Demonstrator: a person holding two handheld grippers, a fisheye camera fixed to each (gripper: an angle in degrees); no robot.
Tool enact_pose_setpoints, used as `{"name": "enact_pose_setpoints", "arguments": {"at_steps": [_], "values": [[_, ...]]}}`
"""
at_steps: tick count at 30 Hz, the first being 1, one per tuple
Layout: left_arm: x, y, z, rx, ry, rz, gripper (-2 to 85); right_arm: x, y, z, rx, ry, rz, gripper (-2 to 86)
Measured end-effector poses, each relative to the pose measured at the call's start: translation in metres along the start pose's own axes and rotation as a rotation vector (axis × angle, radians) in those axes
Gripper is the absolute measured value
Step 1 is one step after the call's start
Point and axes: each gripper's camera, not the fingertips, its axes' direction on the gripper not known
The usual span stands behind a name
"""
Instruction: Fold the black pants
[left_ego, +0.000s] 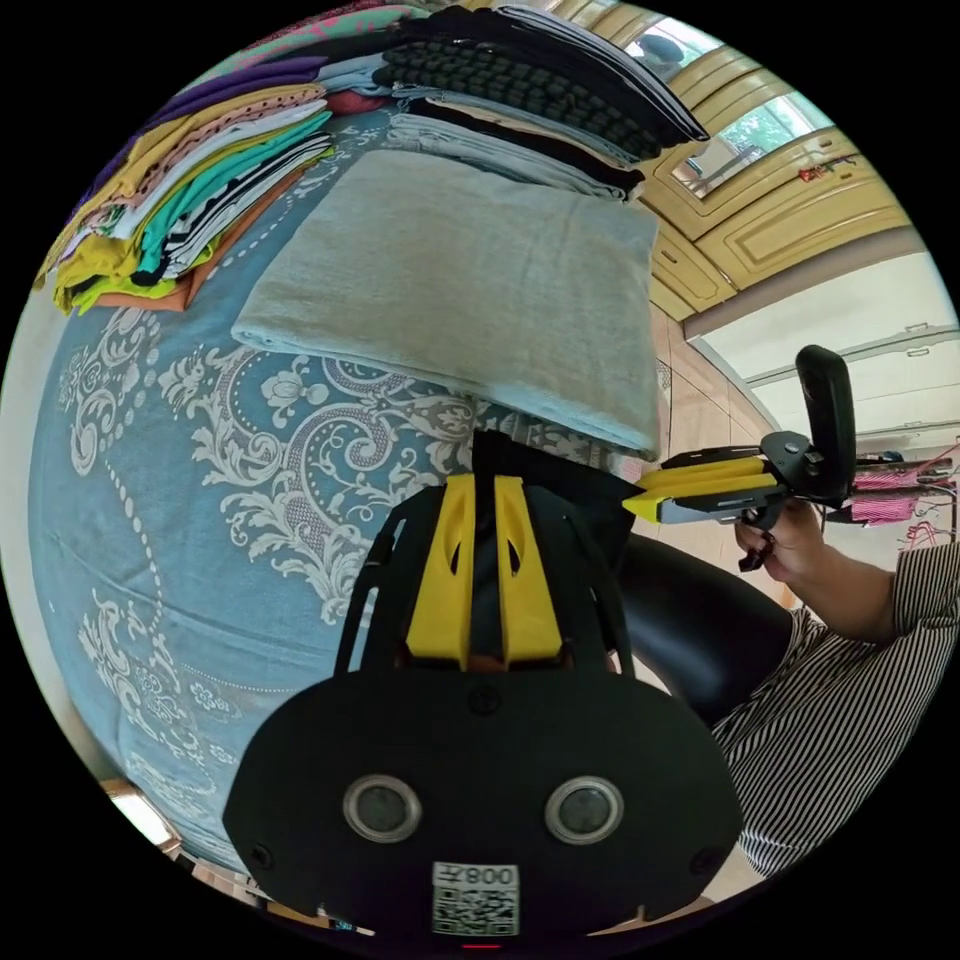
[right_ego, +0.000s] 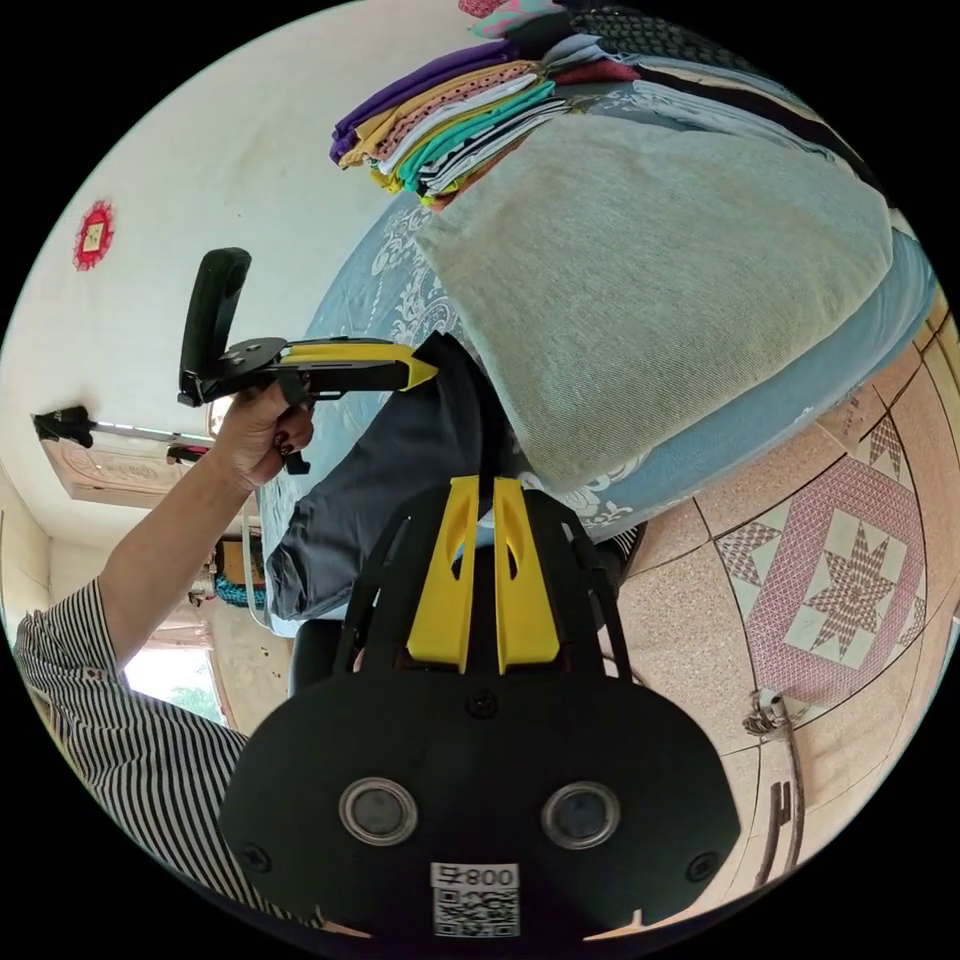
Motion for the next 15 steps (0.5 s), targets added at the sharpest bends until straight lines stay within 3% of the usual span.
{"name": "enact_pose_setpoints", "arguments": {"at_steps": [8,15], "values": [[0.002,0.051,-0.056,0.123,-0.004,0.074,2.0,-0.067,0.007,-0.018,0.055,-0.085,-0.211,2.6],[-0.004,0.152,-0.106,0.259,-0.026,0.067,1.7,-0.177,0.015,0.001,0.008,-0.202,-0.464,2.6]]}}
